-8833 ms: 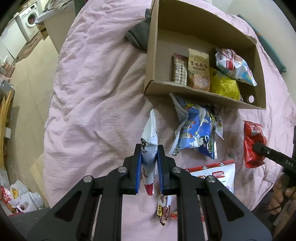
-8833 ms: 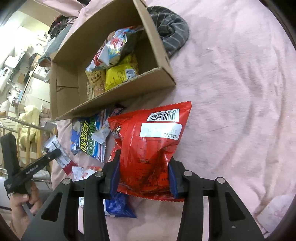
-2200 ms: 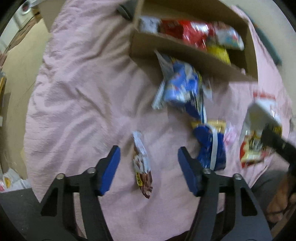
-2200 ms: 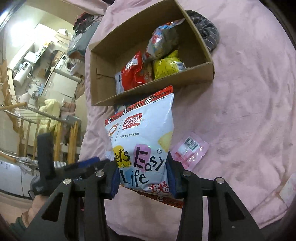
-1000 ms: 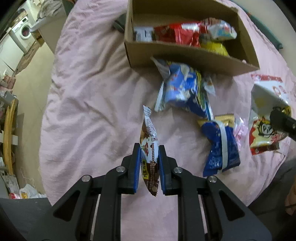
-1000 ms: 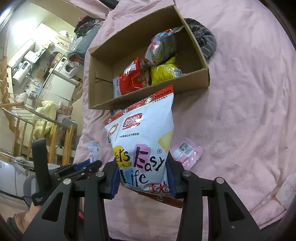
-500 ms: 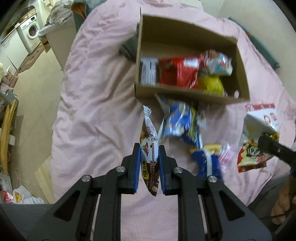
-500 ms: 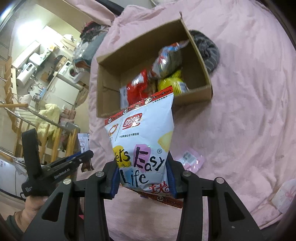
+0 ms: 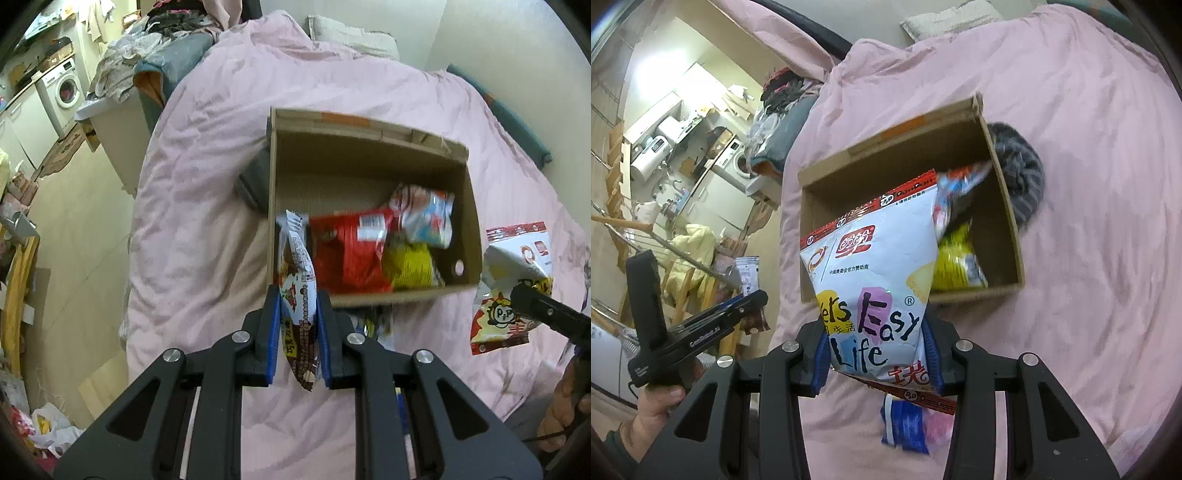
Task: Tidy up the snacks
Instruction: 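Carry both packets over the box and lower them inside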
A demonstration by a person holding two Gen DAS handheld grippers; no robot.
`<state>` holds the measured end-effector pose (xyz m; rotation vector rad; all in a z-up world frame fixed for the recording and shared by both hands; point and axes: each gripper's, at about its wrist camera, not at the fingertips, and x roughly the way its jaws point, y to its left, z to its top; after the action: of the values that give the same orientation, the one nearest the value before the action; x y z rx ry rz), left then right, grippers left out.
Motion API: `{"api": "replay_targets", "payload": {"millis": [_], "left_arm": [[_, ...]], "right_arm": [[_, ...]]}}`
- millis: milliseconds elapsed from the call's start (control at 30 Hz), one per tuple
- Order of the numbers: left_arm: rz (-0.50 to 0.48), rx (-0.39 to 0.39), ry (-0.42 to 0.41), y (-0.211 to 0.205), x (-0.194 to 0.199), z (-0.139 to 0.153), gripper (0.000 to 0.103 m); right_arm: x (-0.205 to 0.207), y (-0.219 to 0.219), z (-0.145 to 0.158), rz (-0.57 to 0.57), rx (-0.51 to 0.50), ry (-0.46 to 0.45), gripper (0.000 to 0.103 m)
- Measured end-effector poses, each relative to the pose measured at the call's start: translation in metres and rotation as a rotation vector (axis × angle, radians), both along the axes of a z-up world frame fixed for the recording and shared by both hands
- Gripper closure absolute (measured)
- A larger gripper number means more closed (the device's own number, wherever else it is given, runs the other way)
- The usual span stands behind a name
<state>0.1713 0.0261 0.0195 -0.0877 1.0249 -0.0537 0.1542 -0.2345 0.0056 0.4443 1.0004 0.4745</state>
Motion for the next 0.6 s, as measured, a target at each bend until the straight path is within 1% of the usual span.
{"api": "replay_targets", "payload": {"millis": [167,267,400,533,600], "left_arm": [[0.014,-0.004,-0.022,-0.001,0.024,0.006,0.088],[0.021,-0.015,-0.021,-0.003,0.035,0.003,0.088],[0.019,-0.012,-0.017,-0.008,0.048,-0.01,0.088],[0.0,-0.018,-0.004,-0.014,0.06,-0.026,0.088],[-0.013,-0.007,-0.007,-0.017,0.064,-0.031,0.088]], "right_arm": [[0.025,0.005,0.008,-0.006,-0.013,-0.025,0.06],[0.043,0.011,0.005,-0.006,-0.017,-0.023,0.06],[0.063,0.024,0.001,0.003,-0.024,-0.011,0.06],[0.086,0.042,-0.01,0.029,-0.035,0.014,0.06],[0.097,0.052,-0.016,0.041,-0.046,0.024,0.06]]}}
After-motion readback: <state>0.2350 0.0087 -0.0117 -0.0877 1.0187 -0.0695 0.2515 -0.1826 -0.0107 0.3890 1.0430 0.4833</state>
